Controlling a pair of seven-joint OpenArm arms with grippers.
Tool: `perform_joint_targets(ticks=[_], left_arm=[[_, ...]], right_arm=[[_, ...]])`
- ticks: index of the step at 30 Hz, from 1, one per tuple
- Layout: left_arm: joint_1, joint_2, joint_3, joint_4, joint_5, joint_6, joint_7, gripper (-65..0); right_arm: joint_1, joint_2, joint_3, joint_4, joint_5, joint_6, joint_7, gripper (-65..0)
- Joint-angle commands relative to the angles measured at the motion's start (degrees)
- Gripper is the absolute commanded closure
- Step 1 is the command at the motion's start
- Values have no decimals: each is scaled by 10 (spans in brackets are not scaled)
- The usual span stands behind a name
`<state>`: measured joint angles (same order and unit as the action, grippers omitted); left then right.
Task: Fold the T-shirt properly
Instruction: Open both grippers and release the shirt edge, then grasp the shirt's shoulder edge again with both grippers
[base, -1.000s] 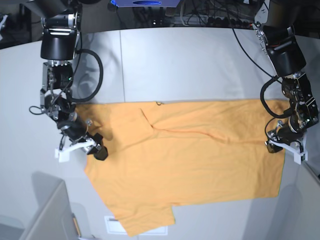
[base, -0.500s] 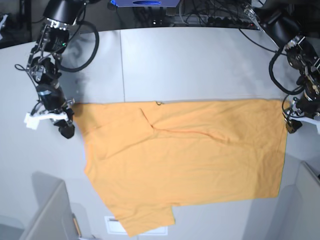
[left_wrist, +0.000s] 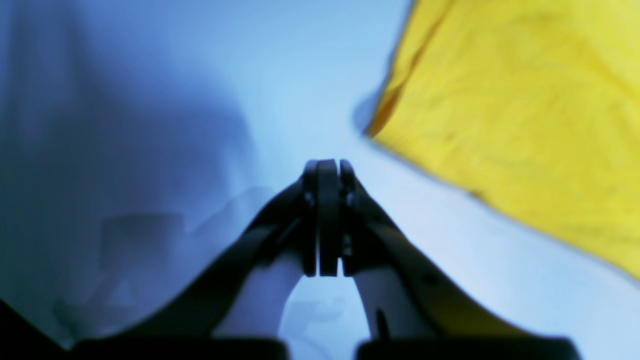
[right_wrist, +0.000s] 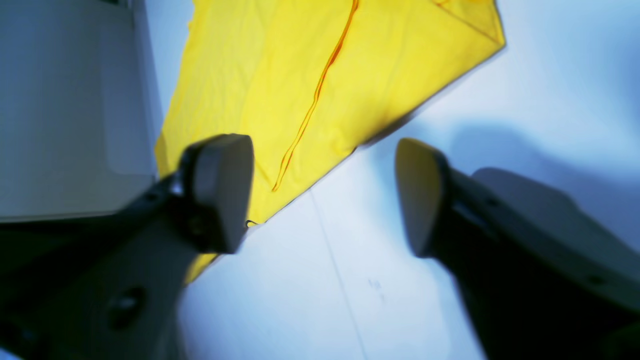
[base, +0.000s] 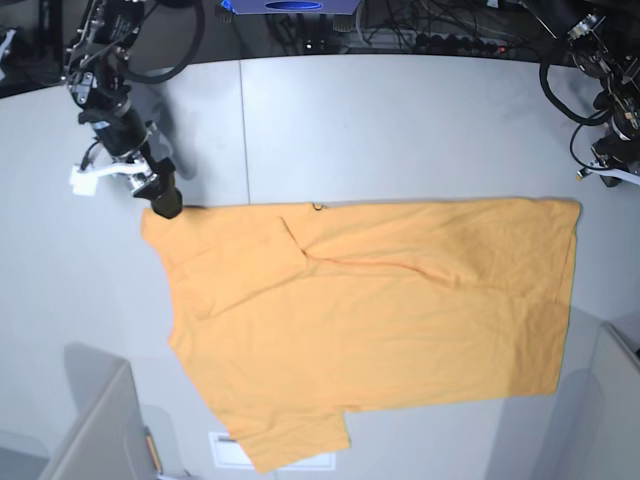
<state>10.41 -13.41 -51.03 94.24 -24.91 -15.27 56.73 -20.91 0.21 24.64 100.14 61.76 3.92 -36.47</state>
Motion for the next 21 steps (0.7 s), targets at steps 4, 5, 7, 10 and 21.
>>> perform_joint_targets(ticks=[4, 5, 7, 10, 21], left_arm=[[13, -10, -3, 16, -8, -3, -10, -33], [15, -10, -3, 16, -8, -3, -10, -94], [15, -10, -4, 12, -9, -3, -10, -244], [24, -10, -4, 13, -9, -3, -10, -466], [-18, -8, -4, -91, -9, -3, -10, -569]], right_arm=[[6, -24, 11, -24, 11, -5, 6, -401], [19, -31, 17, -39, 11, -22, 6, -378], [42, -37, 23, -74, 10, -52, 6, -366], [68, -37, 28, -103, 8, -86, 6, -366], [133, -28, 27, -167, -72, -121, 49, -366]])
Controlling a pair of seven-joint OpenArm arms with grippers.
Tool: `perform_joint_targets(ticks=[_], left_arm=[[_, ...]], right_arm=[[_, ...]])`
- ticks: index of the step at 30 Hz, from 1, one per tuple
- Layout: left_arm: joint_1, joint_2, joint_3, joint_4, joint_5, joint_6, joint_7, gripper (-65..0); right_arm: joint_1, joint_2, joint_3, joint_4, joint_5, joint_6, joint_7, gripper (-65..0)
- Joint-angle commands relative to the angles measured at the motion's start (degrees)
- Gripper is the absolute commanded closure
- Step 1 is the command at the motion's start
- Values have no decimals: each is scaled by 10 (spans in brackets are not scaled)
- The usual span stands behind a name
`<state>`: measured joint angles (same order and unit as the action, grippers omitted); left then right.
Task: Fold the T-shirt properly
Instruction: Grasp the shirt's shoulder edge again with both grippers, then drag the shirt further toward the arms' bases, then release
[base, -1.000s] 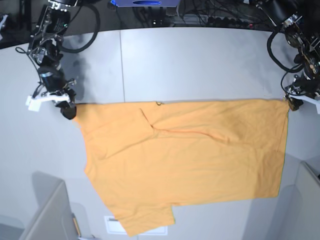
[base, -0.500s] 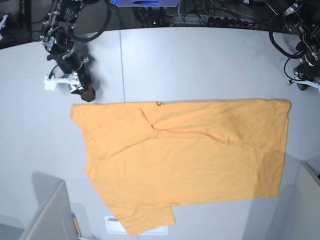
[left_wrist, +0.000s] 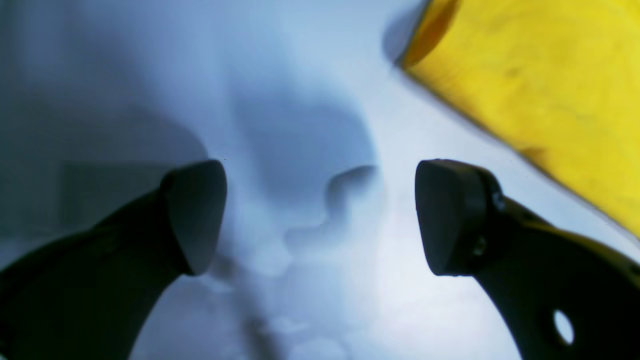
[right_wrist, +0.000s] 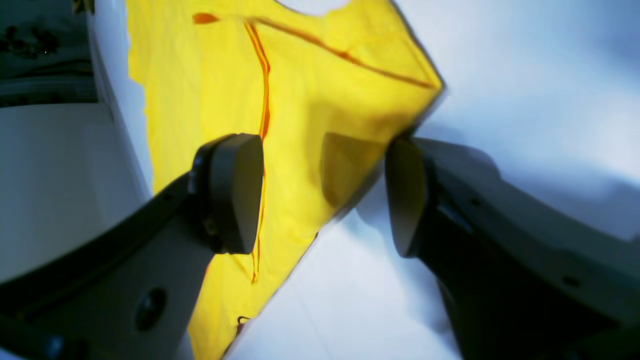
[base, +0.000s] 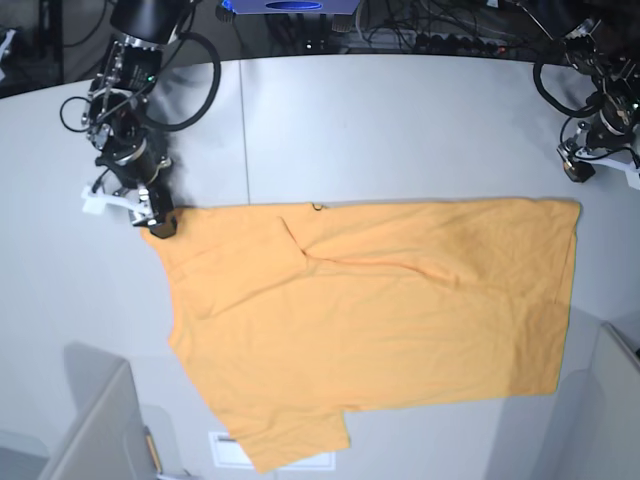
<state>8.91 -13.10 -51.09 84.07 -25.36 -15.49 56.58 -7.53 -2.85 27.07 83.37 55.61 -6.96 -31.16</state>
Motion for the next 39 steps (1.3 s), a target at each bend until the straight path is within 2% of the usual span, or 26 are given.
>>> perform_joint_targets(ticks=[1, 5, 9, 15, 19, 23, 26, 27, 28, 32, 34, 35, 36, 38, 39], left_arm=[[-9, -11, 0, 0, -11, -1, -9, -569], [-36, -14, 1, -48, -52, 0, -9, -569], [-69, -15, 2, -97, -53, 0, -11, -569], [-111, -13, 6, -114, -51, 0, -12, -569], [-137, -16, 49, -169, -51, 0, -14, -569], [-151, -14, 51, -191, -51, 0, -14, -569], [-153, -14, 52, -192, -51, 0, -14, -563], [-153, -14, 52, -192, -51, 0, -14, -533], [-153, -14, 54, -193, -51, 0, -14, -476], [-155, -14, 55, -193, -51, 1, -14, -179], [-160, -15, 56, -194, -51, 1, -14, -74], [-160, -16, 56, -194, -51, 1, -14, -25], [-161, -16, 56, -194, -51, 1, -14, 0], [-161, -17, 56, -194, -51, 1, -14, 0], [-161, -17, 56, -193, -51, 1, -12, 0]], right_arm=[[0, 3, 2, 0, -11, -13, -4, -366], [1, 3, 0, 0, -11, -13, -4, -365], [1, 2, -1, 0, -11, -13, -4, -365], [1, 3, -2, 0, -12, -12, -4, -365], [2, 3, -2, 0, -12, -12, -4, -365], [5, 4, 1, -22, -12, -12, -3, -365], [12, 6, -2, -49, -12, -12, 18, -363], [13, 6, -2, -54, -12, -12, 27, -363], [14, 6, -2, -57, -12, -12, 31, -363], [15, 6, -2, -57, -12, -12, 33, -362], [15, 6, -3, -57, -12, -12, 33, -344], [15, 6, -3, -57, -12, -12, 34, -300], [15, 6, -3, -57, -12, -12, 35, -228], [16, 7, -1, -57, -12, -11, 35, -24], [16, 8, 1, -56, -12, -10, 35, 0]])
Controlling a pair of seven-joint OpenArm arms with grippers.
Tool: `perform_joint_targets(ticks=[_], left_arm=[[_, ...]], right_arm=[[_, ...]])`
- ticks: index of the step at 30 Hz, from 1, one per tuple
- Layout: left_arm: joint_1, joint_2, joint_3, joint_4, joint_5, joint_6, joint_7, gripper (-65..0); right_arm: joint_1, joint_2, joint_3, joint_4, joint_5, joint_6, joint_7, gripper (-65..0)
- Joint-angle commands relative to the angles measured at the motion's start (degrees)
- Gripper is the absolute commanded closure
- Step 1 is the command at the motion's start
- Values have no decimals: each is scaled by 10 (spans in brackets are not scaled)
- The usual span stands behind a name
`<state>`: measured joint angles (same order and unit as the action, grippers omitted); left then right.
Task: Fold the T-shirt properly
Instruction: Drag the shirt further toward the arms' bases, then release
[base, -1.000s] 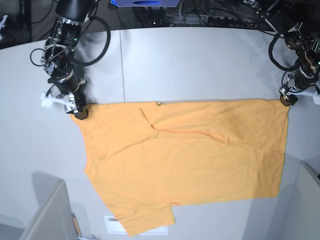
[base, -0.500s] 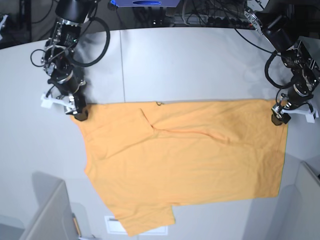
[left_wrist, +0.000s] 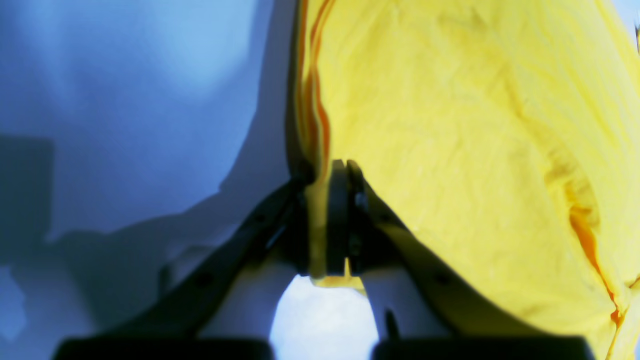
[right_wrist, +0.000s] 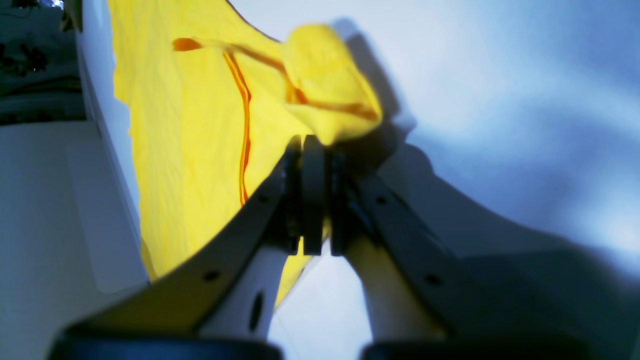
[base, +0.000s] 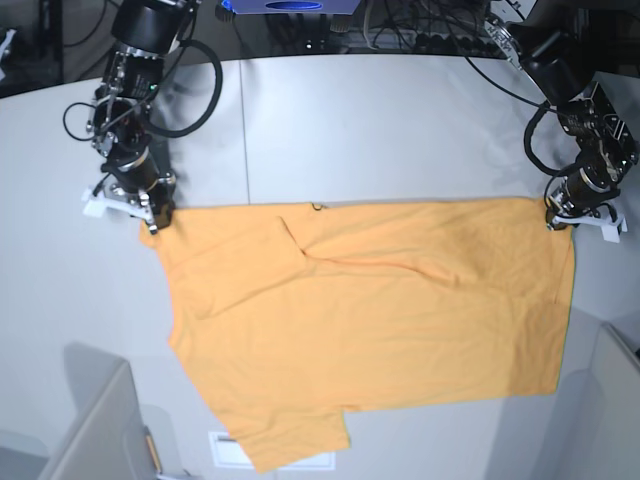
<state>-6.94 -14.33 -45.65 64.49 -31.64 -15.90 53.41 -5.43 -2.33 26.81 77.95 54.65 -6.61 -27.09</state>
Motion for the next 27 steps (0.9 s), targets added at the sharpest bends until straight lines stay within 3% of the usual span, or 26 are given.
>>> perform_joint_targets(ticks=[1, 15, 27], left_arm=[[-2, -5, 2, 6, 12, 6, 21, 0], [127, -42, 2, 123, 6, 4, 23, 0], [303, -34, -5, 265, 6, 4, 23, 0]], right_arm=[[-7, 6, 5, 2, -2, -13, -6, 0], [-156, 10, 6, 176, 0, -14, -8, 0], [-310, 9, 3, 271, 1, -14, -9, 0]])
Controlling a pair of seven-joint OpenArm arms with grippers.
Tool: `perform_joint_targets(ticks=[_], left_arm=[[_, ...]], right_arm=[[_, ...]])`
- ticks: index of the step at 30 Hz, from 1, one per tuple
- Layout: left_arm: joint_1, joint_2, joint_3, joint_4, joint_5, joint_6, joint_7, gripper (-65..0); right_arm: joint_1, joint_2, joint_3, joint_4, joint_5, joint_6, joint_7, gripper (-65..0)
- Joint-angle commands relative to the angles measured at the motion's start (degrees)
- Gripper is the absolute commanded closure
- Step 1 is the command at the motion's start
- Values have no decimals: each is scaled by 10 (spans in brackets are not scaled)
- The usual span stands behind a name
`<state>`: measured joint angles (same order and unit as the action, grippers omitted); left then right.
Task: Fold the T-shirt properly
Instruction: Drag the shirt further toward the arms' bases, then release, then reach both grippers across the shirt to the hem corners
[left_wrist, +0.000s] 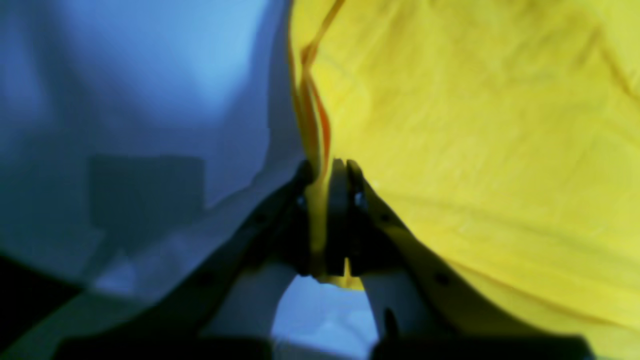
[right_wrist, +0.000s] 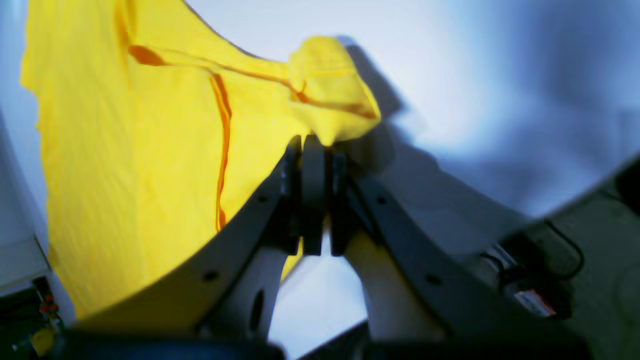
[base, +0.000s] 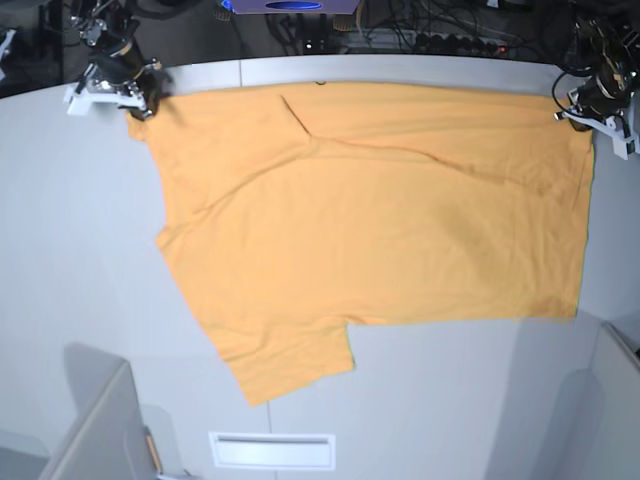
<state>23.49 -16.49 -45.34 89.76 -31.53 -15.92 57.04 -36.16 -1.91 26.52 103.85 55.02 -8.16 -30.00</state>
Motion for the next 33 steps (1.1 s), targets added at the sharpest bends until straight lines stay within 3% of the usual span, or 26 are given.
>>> perform_joint_targets(ticks=[1, 19, 22, 23, 24, 25, 27, 31, 33], left_arm=[[5, -10, -8, 20, 5, 4, -13, 0], [42, 1, -5, 69, 8, 4, -13, 0], [47, -2, -7, 70, 7, 4, 13, 0], [45, -3, -8, 70, 7, 4, 28, 0], [45, -3, -11, 70, 7, 4, 38, 0], [45, -3, -20, 70, 7, 4, 45, -41], [44, 0, -45, 70, 7, 4, 49, -186], [43, 0, -84, 70, 7, 4, 49, -467], [43, -2, -92, 73, 6, 4, 49, -566]], right_arm=[[-9, 4, 8, 13, -3, 1, 20, 0], [-41, 1, 4, 24, -3, -1, 16, 0], [-41, 0, 9, 24, -3, -1, -2, 0], [-42, 0, 9, 27, -3, -1, -3, -21], [-48, 0, 9, 31, -3, -1, -1, -93], [-52, 0, 9, 35, -3, -1, 0, -147], [-59, -1, 9, 50, -3, -1, 1, -239], [-69, -1, 19, 59, -3, -1, 1, -245], [-71, -7, 41, 59, -3, -1, 1, -249]])
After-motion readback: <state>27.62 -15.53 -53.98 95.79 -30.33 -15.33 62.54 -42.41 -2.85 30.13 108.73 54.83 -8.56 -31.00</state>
